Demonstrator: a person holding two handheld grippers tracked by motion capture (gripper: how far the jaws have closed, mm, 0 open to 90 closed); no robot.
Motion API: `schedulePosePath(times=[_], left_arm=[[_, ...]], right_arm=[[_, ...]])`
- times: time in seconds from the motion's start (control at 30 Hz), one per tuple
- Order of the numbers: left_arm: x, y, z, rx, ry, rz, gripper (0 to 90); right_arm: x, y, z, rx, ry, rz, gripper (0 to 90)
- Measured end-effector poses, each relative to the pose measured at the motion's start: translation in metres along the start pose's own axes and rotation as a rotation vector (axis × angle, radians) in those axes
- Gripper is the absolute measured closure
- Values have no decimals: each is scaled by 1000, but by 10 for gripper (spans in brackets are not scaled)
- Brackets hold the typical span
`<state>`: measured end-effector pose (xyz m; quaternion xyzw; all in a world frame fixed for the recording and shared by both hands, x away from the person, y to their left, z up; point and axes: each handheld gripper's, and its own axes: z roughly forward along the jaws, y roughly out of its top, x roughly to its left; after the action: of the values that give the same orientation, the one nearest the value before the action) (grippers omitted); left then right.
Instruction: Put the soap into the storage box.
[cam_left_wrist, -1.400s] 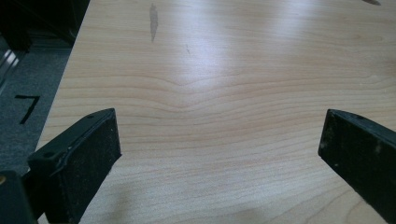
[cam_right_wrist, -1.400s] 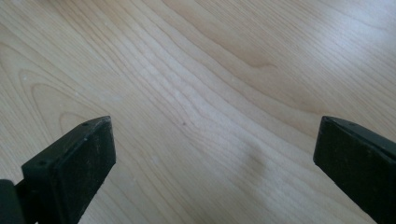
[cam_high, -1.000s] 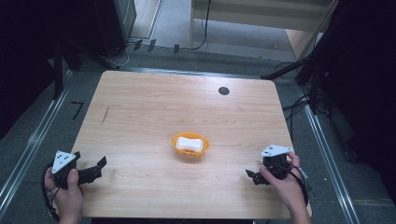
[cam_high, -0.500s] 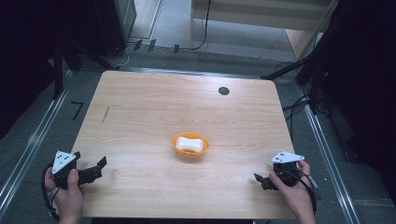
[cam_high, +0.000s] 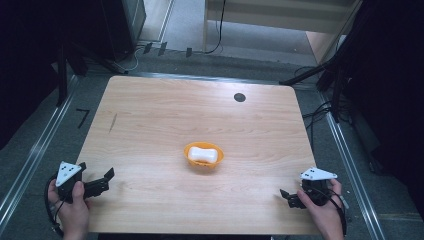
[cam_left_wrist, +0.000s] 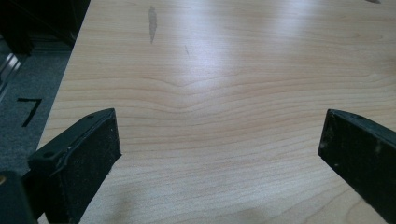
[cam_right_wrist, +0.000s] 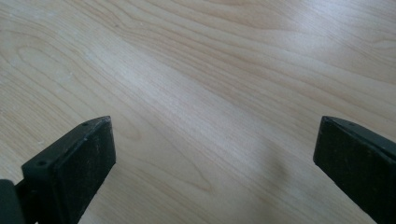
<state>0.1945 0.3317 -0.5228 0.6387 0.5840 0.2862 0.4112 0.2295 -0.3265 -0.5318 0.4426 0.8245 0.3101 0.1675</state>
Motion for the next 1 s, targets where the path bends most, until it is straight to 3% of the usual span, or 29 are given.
schedulePosePath(times=[0.6,1.0], left_arm=[[0,0,0,-3,2,3,0],[0,0,0,0,-1,6,0]], right_arm=[[-9,-29,-11,-49,-12,56,0],[-10,-48,-17,-144,0,95,0]])
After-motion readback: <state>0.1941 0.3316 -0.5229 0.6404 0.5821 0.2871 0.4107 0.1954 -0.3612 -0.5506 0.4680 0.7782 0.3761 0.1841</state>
